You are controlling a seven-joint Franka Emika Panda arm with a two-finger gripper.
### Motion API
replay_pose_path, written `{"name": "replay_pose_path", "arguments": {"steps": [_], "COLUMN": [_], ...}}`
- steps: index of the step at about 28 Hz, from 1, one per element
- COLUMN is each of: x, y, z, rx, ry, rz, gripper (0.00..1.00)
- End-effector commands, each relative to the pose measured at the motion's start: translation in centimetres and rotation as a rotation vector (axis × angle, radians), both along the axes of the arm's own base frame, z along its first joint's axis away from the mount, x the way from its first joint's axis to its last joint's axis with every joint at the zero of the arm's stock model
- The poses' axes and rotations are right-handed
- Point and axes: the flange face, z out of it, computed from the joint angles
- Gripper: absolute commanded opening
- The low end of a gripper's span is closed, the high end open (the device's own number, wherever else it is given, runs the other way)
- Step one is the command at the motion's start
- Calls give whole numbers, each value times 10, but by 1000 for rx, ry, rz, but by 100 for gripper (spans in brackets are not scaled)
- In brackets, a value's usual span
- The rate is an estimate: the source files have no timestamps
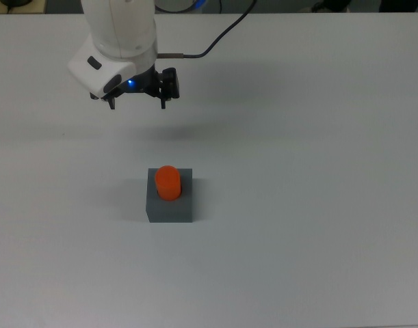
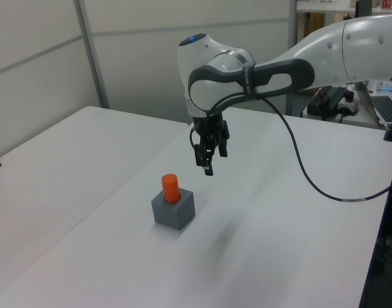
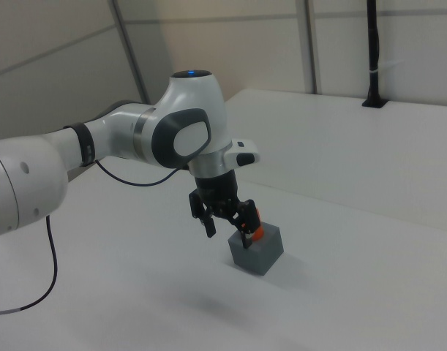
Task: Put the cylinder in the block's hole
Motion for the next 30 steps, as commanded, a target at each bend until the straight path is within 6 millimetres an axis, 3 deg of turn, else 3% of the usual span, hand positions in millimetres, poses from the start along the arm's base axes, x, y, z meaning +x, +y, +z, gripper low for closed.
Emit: {"name": "replay_pose_path", "arguments": {"steps": [1, 30], "x": [-2, -3], "y": [1, -6], "z": [4, 6], "rx": [19, 2], "ry": [20, 19], "rz": [15, 11], "gripper": [100, 100]}}
